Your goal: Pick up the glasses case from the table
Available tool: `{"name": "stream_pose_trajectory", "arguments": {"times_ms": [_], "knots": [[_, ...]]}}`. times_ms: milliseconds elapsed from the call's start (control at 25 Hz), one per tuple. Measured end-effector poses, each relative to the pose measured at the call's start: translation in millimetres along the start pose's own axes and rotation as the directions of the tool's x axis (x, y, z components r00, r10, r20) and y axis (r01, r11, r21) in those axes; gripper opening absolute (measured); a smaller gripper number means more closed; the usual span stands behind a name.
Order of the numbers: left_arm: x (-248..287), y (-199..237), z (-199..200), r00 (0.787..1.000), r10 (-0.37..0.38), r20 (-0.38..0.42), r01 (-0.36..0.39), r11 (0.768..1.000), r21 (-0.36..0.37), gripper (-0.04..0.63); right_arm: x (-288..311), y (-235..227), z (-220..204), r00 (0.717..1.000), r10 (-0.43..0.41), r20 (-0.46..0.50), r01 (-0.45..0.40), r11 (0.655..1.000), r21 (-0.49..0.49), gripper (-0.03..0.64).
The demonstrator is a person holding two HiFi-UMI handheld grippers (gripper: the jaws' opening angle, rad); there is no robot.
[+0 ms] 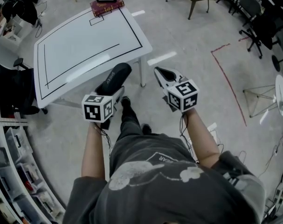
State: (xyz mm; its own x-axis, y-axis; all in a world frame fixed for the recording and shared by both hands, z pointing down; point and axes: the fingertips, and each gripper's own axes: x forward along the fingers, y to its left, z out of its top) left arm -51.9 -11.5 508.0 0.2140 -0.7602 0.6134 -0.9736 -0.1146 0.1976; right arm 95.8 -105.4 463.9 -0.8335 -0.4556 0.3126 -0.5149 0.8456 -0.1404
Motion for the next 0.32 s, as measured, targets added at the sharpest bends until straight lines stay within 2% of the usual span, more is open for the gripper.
{"name": "stream_pose_trajectory", "arguments": {"times_ms": [320], "knots": [[0.2, 1.0, -2.5, 1.0, -0.016, 0.005, 0.016, 1.0, 0.004, 0.35, 3.2, 2.6, -4.9, 1.0, -0.001, -0.005, 0.001, 1.0, 0.006, 0.0]]}}
